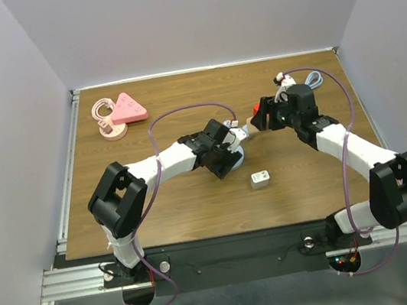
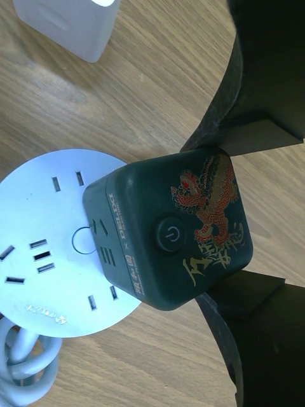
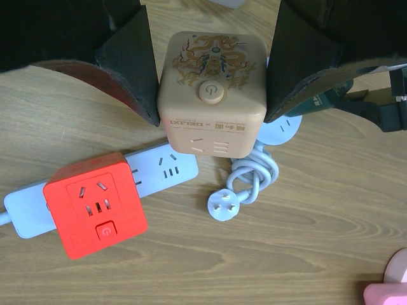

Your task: Insert the plug

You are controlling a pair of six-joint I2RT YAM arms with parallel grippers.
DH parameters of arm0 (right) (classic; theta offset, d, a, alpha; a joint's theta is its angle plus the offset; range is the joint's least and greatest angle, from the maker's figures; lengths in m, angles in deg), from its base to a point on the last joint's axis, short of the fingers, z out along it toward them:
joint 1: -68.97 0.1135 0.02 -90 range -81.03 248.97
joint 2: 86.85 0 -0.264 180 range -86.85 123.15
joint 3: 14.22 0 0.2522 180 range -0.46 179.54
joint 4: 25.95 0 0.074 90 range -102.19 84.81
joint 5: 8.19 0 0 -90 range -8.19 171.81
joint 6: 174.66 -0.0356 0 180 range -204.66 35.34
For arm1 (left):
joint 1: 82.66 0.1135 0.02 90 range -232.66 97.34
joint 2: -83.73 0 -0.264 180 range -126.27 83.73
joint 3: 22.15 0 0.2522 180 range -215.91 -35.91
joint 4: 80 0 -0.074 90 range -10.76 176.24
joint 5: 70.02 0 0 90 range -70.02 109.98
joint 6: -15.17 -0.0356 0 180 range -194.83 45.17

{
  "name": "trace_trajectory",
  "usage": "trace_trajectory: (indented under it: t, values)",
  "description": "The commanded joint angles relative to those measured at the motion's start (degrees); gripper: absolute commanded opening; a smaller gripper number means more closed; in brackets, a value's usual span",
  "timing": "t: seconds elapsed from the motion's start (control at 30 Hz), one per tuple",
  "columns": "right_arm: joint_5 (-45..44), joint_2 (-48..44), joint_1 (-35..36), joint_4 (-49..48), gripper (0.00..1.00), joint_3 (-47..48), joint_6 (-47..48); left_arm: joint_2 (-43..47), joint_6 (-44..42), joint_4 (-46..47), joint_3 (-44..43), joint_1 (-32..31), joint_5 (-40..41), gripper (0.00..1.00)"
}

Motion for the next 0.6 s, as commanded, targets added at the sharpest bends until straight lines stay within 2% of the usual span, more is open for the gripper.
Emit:
trace_trajectory:
  t: [0.0, 0.03, 0.07, 0.17, 0.27, 0.4, 0.57]
  values:
    - [0.54, -2.34, 0.00, -2.54, 0.00, 0.54, 0.96, 0.78, 0.07, -9.25, 0.32, -0.82, 2.42, 0.52]
    - [0.45, -2.69, -0.08, -2.54, 0.01, 0.37, 1.13, 1.40, 0.42, -8.81, 0.23, -0.81, 2.59, 0.61]
    - [0.10, -3.04, -0.08, -2.54, 0.00, 0.10, 1.22, 2.36, 0.77, -8.37, 0.23, -0.81, 2.34, 0.74]
    - [-0.16, -4.54, -0.08, -2.54, 0.00, -0.16, 1.22, 3.86, 2.27, -6.88, 0.06, -0.81, 0.49, 0.99]
    - [-0.34, -5.59, -0.08, -2.54, 0.00, -0.25, 1.05, 6.23, 3.85, -5.56, 0.06, -0.81, -0.48, 0.99]
    - [-0.51, -7.09, -0.08, -2.54, 0.00, -0.60, 1.13, 8.87, 7.45, -4.42, 0.14, -0.73, 4.95, 0.99]
    - [-0.34, -9.28, -0.08, -2.54, 0.00, -1.13, 1.22, 11.60, 12.19, -0.99, 2.69, -0.55, 8.05, 0.99]
